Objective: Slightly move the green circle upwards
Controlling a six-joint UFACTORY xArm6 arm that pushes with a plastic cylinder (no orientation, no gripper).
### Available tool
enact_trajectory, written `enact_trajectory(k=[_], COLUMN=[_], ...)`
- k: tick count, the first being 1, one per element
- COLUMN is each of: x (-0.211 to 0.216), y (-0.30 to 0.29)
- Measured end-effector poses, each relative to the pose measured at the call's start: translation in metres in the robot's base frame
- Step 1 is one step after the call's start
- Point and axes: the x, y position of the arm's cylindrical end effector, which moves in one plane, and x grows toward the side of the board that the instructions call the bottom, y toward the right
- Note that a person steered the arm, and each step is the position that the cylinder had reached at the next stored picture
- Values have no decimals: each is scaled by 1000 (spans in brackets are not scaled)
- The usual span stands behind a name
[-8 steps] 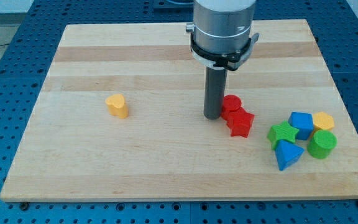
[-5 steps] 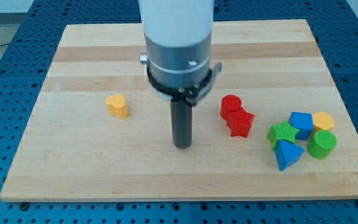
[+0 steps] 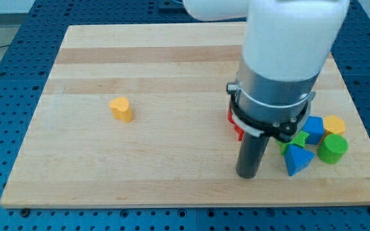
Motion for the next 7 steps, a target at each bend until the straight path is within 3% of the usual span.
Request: enact_trajectory(k=[1,3,5,7], x=[28,26,-35,-16], y=[24,141,141,139])
